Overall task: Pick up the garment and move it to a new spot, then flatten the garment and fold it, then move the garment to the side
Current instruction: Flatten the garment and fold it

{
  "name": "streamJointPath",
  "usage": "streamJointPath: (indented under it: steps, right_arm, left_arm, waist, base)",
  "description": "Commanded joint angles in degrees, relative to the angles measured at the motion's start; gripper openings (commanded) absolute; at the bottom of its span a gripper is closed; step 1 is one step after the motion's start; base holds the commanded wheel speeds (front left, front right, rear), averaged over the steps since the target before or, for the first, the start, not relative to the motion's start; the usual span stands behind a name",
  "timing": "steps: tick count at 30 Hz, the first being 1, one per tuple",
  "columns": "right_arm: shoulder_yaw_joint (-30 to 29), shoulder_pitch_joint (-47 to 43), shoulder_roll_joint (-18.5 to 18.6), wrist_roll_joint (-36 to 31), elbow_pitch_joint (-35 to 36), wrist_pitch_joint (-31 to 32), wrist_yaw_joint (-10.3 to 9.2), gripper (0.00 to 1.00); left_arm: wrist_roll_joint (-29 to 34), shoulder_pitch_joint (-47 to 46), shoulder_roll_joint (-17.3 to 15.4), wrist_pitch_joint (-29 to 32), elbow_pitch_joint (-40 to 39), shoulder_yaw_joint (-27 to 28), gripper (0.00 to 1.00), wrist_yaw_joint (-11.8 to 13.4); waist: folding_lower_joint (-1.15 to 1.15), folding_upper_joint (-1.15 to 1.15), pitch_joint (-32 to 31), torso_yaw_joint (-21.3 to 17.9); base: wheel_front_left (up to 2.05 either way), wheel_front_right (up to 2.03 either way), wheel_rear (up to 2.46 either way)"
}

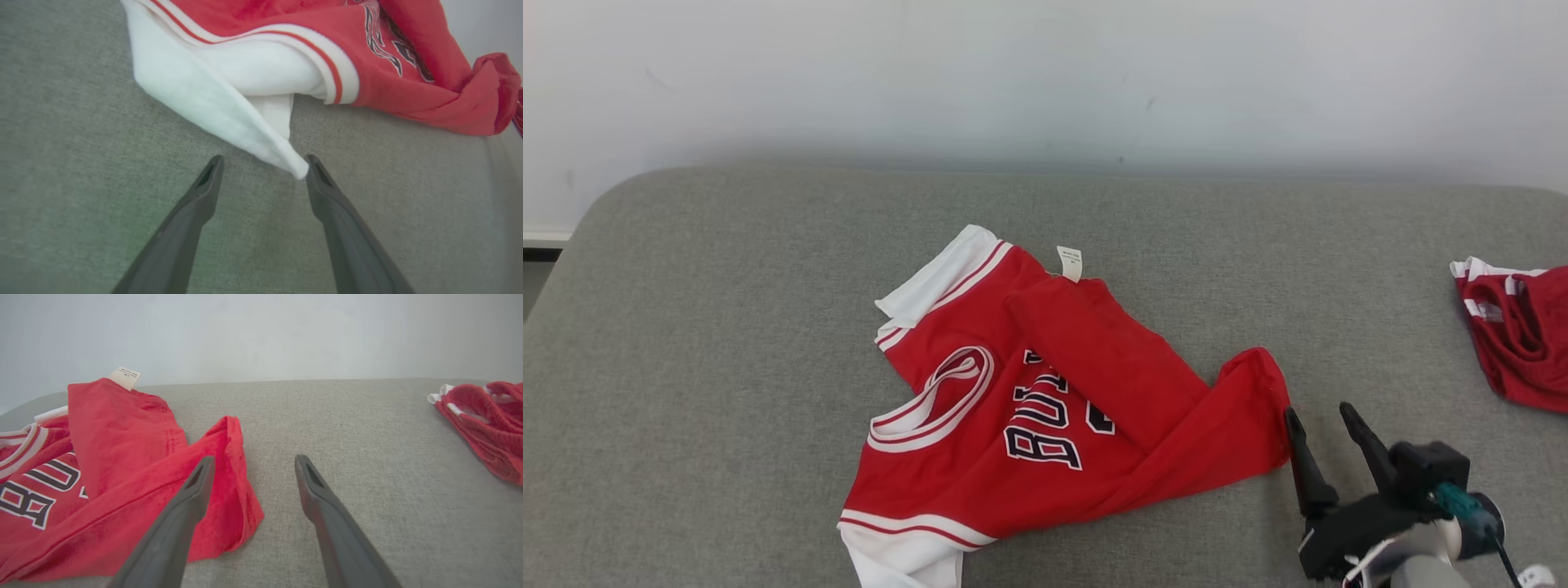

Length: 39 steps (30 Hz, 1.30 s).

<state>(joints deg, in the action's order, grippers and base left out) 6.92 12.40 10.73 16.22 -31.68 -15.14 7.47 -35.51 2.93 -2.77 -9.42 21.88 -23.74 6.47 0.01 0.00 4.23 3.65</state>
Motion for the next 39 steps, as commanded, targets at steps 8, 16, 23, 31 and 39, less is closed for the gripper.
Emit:
streamJointPath:
  steps: [8,16,23,31,39]
  right_arm:
    - [5.01,8.51,1.8,1.52,-9.52,-0.12,0.07,1.0]
    - [8.91,14.82,2.63,4.44,-18.89,-0.1,0.07,0.0]
    - [9.17,10.19,3.45,9.46,-13.65,-0.1,0.07,0.0]
    - [13.86,1.92,8.78,20.65,-1.01,-0.06,0.07,0.0]
    - [16.02,10.67,13.0,30.49,9.15,6.12,0.07,0.0]
  left_arm:
    - [-2.81,-3.22,-0.19,-1.49,3.53,-1.21,1.0,-0.85]
    - [-6.27,-6.54,-0.15,-4.1,6.22,-2.17,0.0,-2.41]
    - [-8.56,-3.35,-0.64,-5.36,2.19,0.99,0.0,-3.22]
    - [-11.59,1.99,-4.96,-2.08,-14.82,4.93,0.0,-0.8]
    - [-10.43,-16.96,-11.55,10.58,-21.32,4.85,0.0,-2.03]
  waist:
    - [-0.01,0.0,1.07,1.88]
    - [-0.01,0.0,1.4,3.6]
    - [-0.01,0.0,-1.16,3.46]
    - [-0.01,0.0,-1.73,2.45]
    - [-0.01,0.0,3.3,-0.49]
  base:
    - [0.0,0.0,0.0]
    - [0.0,0.0,0.0]
    - [0.0,0.0,0.0]
    - [0.0,0.0,0.0]
    - [0.0,0.0,0.0]
